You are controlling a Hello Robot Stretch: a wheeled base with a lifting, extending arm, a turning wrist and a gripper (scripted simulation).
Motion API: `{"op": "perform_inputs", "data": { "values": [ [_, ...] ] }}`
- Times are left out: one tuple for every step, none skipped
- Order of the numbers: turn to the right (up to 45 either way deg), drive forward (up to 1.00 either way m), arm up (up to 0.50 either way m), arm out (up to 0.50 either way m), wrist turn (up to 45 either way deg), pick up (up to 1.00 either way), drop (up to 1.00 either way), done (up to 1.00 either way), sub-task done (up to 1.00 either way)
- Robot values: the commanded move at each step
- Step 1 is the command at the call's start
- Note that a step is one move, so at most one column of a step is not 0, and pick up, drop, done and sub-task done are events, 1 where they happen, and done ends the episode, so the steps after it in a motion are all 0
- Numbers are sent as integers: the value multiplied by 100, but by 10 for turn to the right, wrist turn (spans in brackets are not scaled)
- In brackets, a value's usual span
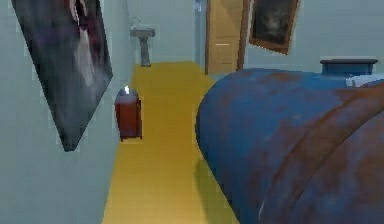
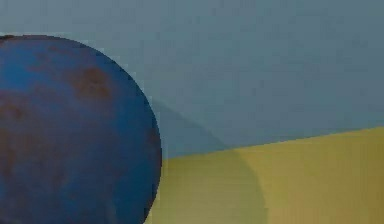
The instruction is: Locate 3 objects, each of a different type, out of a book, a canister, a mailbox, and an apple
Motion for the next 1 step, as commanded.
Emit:
{"op": "perform_inputs", "data": {
  "values": [
    [-120,0,0,0,0,0,0,0,0]
  ]
}}
